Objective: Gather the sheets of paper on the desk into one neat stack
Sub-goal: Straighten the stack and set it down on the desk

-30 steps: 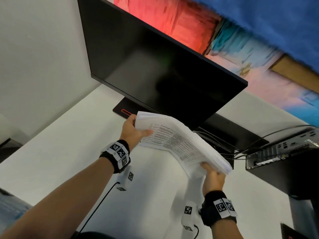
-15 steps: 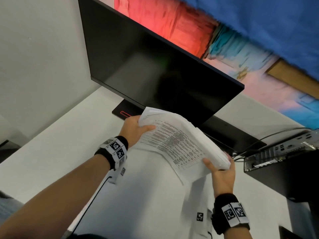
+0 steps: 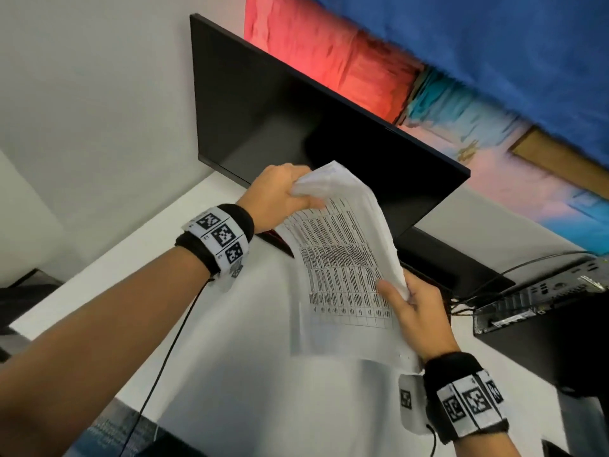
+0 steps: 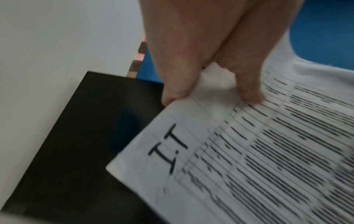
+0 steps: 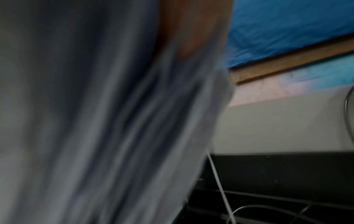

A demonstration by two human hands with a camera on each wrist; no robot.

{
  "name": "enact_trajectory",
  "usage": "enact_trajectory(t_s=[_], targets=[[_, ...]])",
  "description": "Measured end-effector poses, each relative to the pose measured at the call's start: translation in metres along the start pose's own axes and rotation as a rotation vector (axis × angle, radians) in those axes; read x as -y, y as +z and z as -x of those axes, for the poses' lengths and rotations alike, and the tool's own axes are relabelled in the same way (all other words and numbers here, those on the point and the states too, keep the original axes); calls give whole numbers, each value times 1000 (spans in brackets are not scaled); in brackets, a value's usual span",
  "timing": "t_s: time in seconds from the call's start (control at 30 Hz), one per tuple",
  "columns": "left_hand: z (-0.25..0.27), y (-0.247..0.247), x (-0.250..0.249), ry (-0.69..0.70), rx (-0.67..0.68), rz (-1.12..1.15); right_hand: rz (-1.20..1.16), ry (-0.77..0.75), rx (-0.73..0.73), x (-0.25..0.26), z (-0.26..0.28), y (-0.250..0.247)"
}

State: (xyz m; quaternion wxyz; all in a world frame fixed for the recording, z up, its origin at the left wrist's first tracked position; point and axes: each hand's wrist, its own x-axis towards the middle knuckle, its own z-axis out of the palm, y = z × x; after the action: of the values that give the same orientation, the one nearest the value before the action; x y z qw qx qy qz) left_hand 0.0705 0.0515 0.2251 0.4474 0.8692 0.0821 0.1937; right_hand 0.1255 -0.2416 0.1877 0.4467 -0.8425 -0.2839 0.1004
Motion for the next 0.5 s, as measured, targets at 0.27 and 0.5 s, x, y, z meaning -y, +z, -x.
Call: enact_trajectory(t_s=[0.27,0.5], targets=[[88,18,63,-759,10,417,-446,222,-35,2,10,67],[146,24,103,-760,-117,567,-610,422,-16,-6,18,134]])
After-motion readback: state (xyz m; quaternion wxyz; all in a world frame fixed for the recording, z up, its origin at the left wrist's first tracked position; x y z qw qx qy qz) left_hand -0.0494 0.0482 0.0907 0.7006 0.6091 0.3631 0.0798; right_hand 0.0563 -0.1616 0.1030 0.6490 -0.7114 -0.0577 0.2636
